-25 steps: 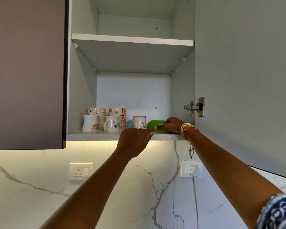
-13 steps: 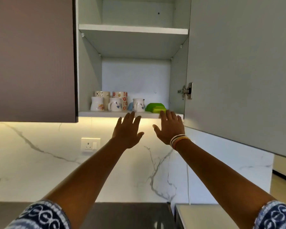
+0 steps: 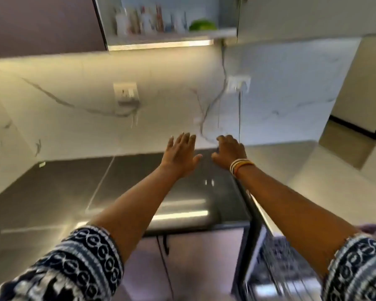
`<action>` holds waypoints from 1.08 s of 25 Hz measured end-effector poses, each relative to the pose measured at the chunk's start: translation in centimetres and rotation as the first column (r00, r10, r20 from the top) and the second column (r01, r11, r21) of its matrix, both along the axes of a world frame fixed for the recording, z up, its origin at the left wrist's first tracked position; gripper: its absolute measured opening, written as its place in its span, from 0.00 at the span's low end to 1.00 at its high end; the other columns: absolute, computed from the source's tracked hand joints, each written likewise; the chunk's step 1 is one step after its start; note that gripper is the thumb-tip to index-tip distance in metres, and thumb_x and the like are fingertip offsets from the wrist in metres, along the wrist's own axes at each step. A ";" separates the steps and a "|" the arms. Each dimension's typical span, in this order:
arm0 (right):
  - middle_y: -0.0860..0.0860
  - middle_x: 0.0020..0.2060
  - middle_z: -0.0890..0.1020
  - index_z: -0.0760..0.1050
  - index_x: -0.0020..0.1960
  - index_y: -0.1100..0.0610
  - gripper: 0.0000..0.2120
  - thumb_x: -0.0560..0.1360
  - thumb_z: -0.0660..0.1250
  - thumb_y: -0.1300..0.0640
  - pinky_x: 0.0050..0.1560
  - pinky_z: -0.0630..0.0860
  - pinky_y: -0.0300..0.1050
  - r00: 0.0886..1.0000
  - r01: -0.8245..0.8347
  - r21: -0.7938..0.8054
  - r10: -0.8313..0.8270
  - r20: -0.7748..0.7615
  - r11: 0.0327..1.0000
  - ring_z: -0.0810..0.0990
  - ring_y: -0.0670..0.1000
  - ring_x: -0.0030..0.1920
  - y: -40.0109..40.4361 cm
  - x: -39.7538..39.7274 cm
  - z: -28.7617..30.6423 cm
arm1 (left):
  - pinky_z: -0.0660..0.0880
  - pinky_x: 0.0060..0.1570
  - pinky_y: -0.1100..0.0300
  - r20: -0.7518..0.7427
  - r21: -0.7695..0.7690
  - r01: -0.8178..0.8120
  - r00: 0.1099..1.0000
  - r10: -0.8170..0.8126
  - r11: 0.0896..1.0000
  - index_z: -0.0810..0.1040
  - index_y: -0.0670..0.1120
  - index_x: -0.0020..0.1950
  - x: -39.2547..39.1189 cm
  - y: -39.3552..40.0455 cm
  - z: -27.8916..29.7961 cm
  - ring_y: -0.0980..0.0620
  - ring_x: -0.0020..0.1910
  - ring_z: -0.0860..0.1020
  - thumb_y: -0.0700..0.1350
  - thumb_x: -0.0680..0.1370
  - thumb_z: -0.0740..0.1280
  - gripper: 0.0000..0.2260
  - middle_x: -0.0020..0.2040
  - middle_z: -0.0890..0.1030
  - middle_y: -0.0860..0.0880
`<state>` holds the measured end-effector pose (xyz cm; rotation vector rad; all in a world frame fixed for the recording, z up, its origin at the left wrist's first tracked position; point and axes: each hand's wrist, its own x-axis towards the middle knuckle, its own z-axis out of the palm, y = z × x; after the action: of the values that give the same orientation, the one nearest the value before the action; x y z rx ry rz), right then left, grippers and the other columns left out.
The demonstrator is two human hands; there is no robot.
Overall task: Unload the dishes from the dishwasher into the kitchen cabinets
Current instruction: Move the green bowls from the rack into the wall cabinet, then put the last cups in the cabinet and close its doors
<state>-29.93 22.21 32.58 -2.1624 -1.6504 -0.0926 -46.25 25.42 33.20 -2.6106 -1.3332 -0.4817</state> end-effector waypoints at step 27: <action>0.59 0.66 0.71 0.68 0.68 0.58 0.27 0.71 0.67 0.56 0.64 0.71 0.57 0.858 0.211 -0.600 -0.441 -0.265 0.771 0.72 0.62 0.65 -39.9 20.5 -35.5 | 0.72 0.52 0.51 -0.075 -0.587 0.307 0.901 -0.428 0.749 0.69 0.40 0.63 22.9 -35.2 -33.1 0.41 0.57 0.76 0.41 0.77 0.63 0.15 0.59 0.76 0.42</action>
<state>-9.42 -17.72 -2.93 -2.6510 -1.1237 0.7721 -23.32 -9.82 0.07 -3.3211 -0.9894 0.1914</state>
